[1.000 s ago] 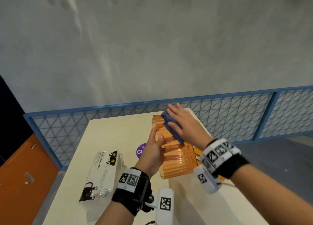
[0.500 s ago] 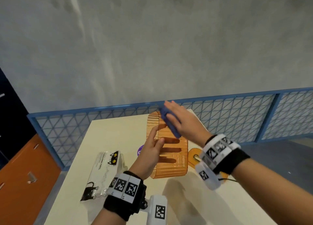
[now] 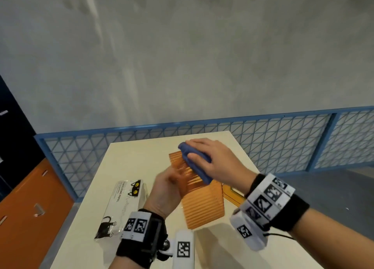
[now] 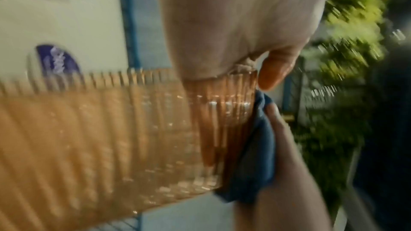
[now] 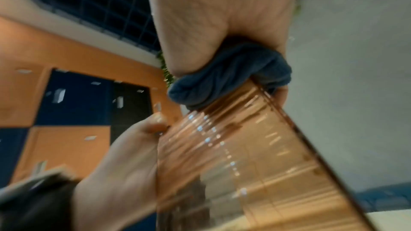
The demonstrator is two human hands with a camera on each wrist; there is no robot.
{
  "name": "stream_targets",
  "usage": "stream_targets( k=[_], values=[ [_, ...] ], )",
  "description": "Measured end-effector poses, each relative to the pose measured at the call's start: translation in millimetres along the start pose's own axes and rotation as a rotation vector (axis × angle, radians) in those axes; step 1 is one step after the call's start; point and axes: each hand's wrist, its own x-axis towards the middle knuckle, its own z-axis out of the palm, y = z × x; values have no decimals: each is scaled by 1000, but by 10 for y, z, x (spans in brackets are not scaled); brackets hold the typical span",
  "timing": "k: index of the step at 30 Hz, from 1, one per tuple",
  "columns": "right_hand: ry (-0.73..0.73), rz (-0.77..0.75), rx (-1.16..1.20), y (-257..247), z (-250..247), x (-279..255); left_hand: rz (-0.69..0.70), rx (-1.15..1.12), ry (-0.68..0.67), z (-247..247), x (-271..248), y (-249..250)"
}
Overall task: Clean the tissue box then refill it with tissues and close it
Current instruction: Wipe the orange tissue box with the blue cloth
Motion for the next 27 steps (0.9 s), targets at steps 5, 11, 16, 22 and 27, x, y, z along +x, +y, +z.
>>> stream_targets(
  k=[5,11,16,22,27],
  values=[
    [-174,-136,-292,-182,230,-137,1,-114,200,-113,-25,95],
    [-156,31,60,-113,149,456,-32,26,217,-20,-101,80],
    [-50,-101,-67,-348,402,-4,5,-24,220,-53,-97,222],
    [-20,-391,-295,-218,452,63,71,-56,271,-126,-46,266],
    [69,-152,-61,-306,244,498,98,-35,272,-87,5,284]
  ],
)
